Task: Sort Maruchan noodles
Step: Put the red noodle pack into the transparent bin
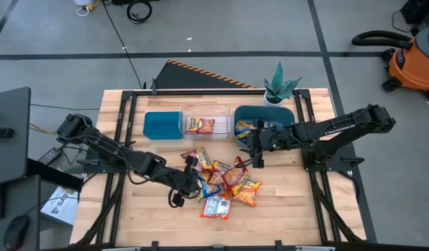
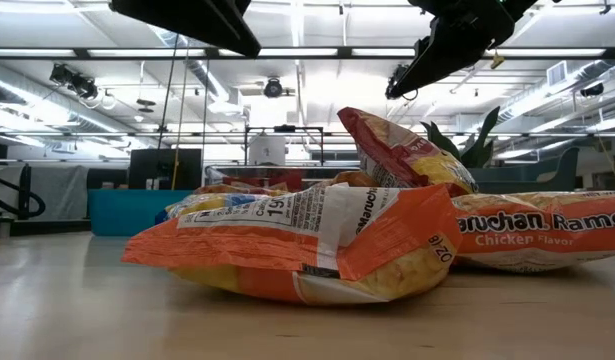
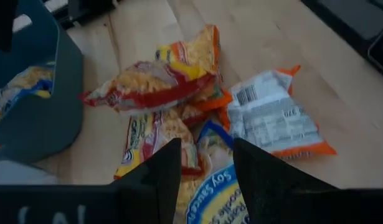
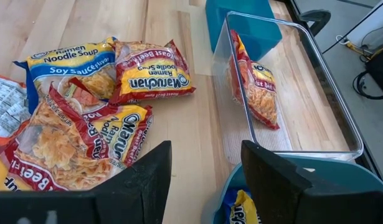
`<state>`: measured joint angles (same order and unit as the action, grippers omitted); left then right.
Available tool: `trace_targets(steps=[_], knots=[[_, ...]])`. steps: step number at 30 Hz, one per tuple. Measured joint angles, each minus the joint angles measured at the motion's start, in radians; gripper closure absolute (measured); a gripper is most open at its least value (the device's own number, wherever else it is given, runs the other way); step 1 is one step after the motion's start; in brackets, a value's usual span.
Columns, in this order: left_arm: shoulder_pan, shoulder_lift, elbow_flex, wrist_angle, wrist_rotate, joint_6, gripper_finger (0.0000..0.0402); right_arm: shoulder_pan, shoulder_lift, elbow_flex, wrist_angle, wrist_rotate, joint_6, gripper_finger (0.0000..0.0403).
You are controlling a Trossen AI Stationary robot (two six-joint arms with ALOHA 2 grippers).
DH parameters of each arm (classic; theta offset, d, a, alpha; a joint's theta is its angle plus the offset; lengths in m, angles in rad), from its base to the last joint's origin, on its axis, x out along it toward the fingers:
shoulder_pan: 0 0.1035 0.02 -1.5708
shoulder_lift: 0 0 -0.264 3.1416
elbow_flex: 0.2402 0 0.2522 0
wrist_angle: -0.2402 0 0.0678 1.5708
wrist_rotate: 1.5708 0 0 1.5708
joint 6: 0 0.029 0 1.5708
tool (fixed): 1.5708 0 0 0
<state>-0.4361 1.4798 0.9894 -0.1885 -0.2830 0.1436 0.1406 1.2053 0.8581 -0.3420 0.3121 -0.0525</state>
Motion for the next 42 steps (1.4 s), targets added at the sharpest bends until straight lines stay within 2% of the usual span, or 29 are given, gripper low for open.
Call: trace_targets(steps=[14,42], knots=[[0.002,0.143,0.000,0.018,0.026,0.028,0.0249,0.000,0.000,0.000,0.004,0.000,0.000,0.0204],[0.002,0.150,0.000,0.050,0.034,0.078,0.0249,0.000,0.000,0.000,-0.011,0.000,0.005,0.0204]])
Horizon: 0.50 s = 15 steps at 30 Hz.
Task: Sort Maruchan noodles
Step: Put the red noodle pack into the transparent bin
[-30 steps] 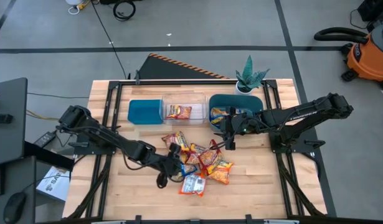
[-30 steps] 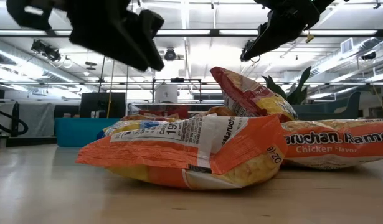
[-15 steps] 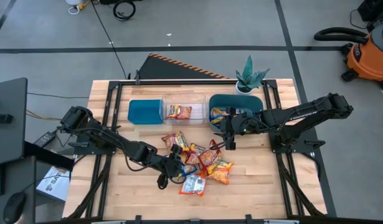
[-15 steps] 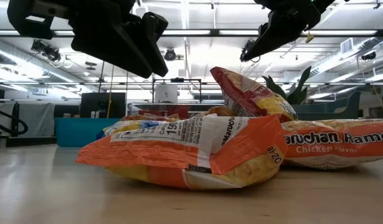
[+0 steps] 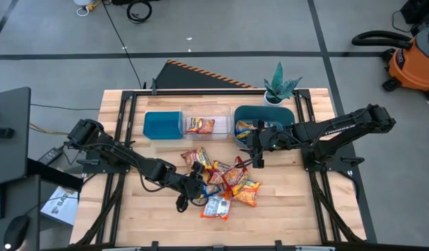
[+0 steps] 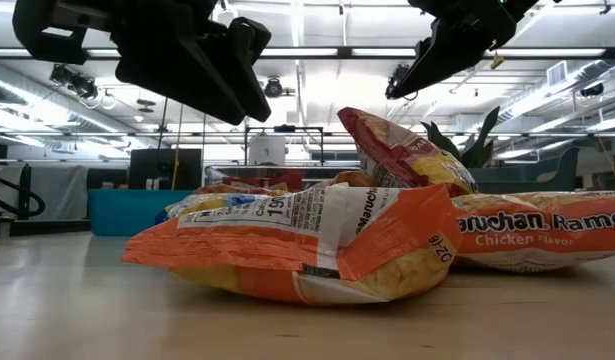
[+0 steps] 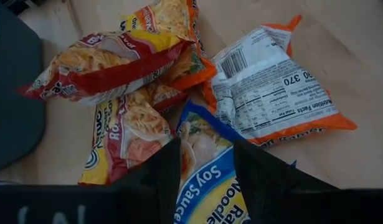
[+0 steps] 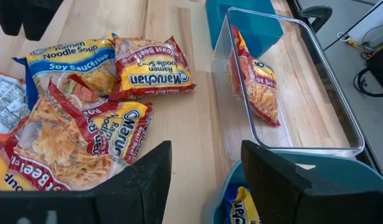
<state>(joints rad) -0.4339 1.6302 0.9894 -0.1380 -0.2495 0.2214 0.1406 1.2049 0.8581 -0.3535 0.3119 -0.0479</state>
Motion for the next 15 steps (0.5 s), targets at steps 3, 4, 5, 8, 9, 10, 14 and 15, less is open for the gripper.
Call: trace_targets(steps=[3,4,5,8,9,10,14,15], knots=[[0.000,0.000,0.000,0.007,0.000,0.012,0.0249,0.000,0.000,0.000,0.000,0.000,0.000,0.0204],[0.002,0.000,0.000,0.009,0.000,0.021,0.0249,0.000,0.000,0.000,0.000,0.000,0.000,0.0204],[0.004,0.000,0.000,0.010,0.000,0.031,0.0249,0.000,0.000,0.000,0.000,0.000,0.000,0.0204],[0.006,0.000,0.000,0.012,-0.001,0.061,0.0249,0.000,0.000,0.000,0.000,0.000,0.000,0.0204],[0.006,0.000,0.000,0.014,-0.001,0.075,0.0249,0.000,0.000,0.000,0.000,0.000,0.000,0.0204],[0.006,0.000,0.000,0.019,-0.001,0.087,0.0249,0.000,0.000,0.000,0.000,0.000,0.000,0.0204],[0.005,0.000,0.000,0.067,-0.012,0.156,0.0249,0.000,0.000,0.000,0.000,0.000,0.000,0.0204],[0.005,0.000,0.000,0.087,-0.026,0.179,0.0249,0.000,0.000,0.000,0.000,0.000,0.001,0.0204]])
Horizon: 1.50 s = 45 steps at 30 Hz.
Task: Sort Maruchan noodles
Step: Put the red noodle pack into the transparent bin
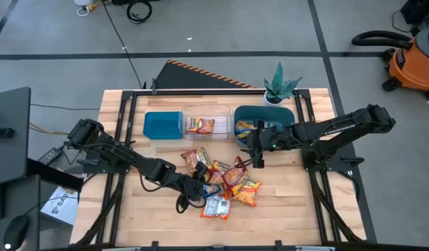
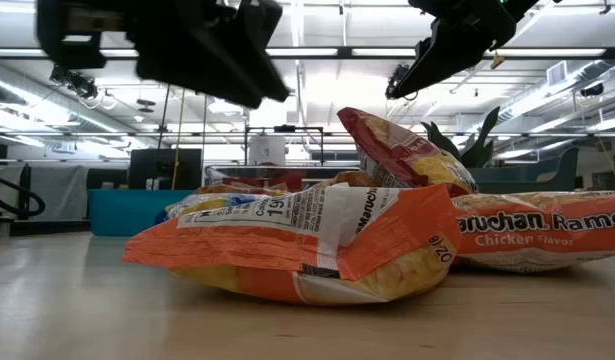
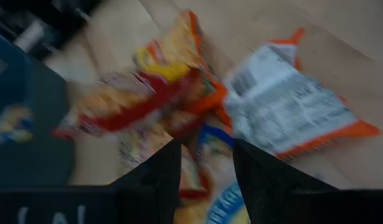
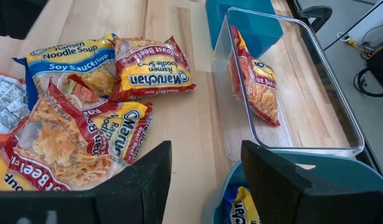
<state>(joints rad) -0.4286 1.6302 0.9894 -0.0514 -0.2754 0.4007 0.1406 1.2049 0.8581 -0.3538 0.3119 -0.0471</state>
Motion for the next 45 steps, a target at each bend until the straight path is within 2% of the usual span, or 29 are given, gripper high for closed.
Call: trace_targets(steps=[4,9,15,19,23,31,36,41,45], knots=[[0.029,0.000,0.000,0.096,-0.034,0.099,0.0249,0.000,0.000,0.000,-0.005,0.009,0.002,0.0204],[0.110,0.000,0.000,0.167,-0.026,0.161,0.0249,0.002,0.000,0.000,-0.029,0.076,0.005,0.0204],[0.202,0.000,0.000,0.188,0.070,0.170,0.0249,0.034,0.000,-0.063,0.151,0.272,-0.079,0.0204],[0.228,0.000,0.001,0.196,0.077,0.129,0.0250,0.066,-0.003,-0.112,0.282,0.361,-0.145,0.0204],[0.261,0.000,0.054,0.097,0.090,0.085,0.0260,0.094,-0.008,-0.147,0.316,0.420,-0.154,0.0204],[0.265,0.039,0.208,-0.169,0.141,0.078,0.0265,0.180,-0.070,-0.223,0.344,0.637,-0.139,0.0204],[0.248,0.081,0.241,-0.232,0.145,0.167,0.0265,0.206,-0.141,-0.266,0.419,0.627,-0.193,0.0204],[0.209,0.104,0.243,-0.186,0.153,0.442,0.0265,0.202,-0.197,-0.339,0.483,0.578,-0.211,0.0204],[0.185,0.120,0.244,-0.161,0.164,0.601,0.0265,0.198,-0.227,-0.377,0.544,0.566,-0.211,0.0204]])
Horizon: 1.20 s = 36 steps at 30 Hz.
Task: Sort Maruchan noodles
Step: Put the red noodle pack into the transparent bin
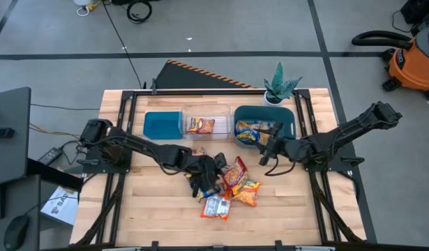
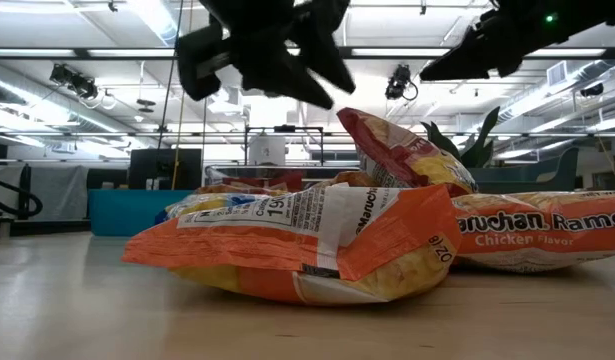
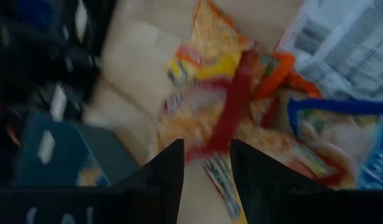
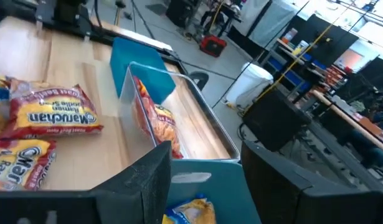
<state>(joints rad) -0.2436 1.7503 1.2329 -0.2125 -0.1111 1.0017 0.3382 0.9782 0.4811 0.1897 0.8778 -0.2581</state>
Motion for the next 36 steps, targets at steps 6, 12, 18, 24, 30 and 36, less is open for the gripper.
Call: trace_targets(steps=[6,12,18,24,30,36], knots=[[-0.006,0.034,-0.003,0.041,0.001,0.098,0.0265,-0.012,-0.015,-0.030,0.111,-0.323,-0.004,0.0204],[0.005,0.056,-0.001,0.091,0.001,0.132,0.0265,-0.029,-0.056,-0.054,0.065,-0.474,0.017,0.0204],[0.006,0.057,-0.002,0.082,-0.013,0.148,0.0265,-0.047,-0.172,-0.137,0.163,-0.560,0.003,0.0204],[0.011,0.060,-0.002,0.082,-0.019,0.236,0.0265,-0.068,-0.266,-0.192,0.184,-0.565,0.006,0.0204],[0.036,0.069,-0.003,0.081,-0.006,0.228,0.0265,-0.086,-0.284,-0.199,0.181,-0.569,0.015,0.0204],[0.040,0.070,-0.004,0.079,0.011,0.211,0.0276,-0.088,-0.277,-0.199,0.185,-0.555,0.016,0.0204]])
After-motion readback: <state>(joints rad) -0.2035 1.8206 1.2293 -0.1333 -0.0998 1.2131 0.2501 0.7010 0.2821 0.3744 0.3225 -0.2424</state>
